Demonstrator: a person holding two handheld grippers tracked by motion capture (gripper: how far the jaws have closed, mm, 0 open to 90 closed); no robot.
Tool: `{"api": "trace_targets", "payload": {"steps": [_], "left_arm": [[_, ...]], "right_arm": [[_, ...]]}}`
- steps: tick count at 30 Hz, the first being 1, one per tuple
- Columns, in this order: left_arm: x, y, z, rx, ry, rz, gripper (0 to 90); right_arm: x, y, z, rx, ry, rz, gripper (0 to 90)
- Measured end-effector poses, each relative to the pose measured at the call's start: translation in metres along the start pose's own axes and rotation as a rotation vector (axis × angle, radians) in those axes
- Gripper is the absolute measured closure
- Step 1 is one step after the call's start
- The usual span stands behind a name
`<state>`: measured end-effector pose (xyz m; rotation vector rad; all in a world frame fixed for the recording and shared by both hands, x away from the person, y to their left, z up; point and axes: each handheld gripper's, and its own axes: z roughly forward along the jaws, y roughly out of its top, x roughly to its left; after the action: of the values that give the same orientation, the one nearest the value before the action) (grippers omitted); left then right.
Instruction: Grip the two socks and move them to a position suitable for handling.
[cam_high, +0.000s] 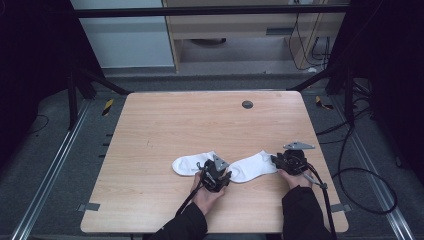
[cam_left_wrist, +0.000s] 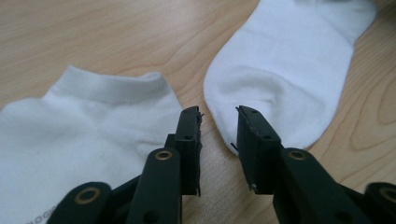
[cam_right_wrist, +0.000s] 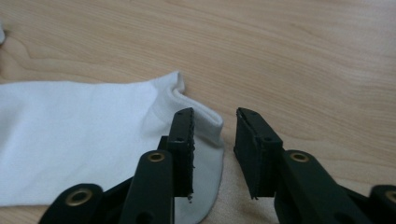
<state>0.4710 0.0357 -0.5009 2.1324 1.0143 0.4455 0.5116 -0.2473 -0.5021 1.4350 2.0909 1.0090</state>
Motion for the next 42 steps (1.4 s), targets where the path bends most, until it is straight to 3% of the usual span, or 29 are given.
{"api": "trace_targets", "payload": {"steps": [4, 8, 12, 17, 21, 29, 35, 42], "left_arm": [[-0.002, -0.001, 0.0, -0.006, -0.002, -0.007, 84.3], [0.0, -0.001, -0.001, -0.004, -0.003, -0.012, 89.2], [0.008, -0.008, -0.012, -0.001, -0.038, -0.016, 89.8], [0.017, -0.017, -0.027, 0.009, -0.062, 0.001, 89.8], [0.028, -0.029, -0.042, 0.046, -0.076, 0.025, 89.8], [0.044, -0.047, -0.059, 0.053, -0.083, 0.022, 89.7], [0.052, -0.05, -0.061, 0.047, -0.082, 0.022, 89.7], [0.058, -0.051, -0.062, 0.048, -0.063, 0.029, 89.6]], "right_arm": [[0.002, 0.0, -0.001, 0.018, 0.014, -0.013, 85.9], [0.005, 0.0, -0.004, 0.026, 0.029, -0.021, 87.6], [0.015, -0.003, -0.016, 0.018, 0.063, -0.032, 88.1], [0.035, -0.011, -0.027, 0.018, 0.094, -0.075, 88.2], [0.055, -0.019, -0.035, 0.025, 0.111, -0.104, 88.2], [0.086, -0.027, -0.036, 0.036, 0.138, -0.107, 87.6], [0.086, -0.027, -0.03, -0.004, 0.155, -0.117, 75.0], [0.088, -0.021, -0.021, 0.011, 0.19, -0.121, 86.2]]}}
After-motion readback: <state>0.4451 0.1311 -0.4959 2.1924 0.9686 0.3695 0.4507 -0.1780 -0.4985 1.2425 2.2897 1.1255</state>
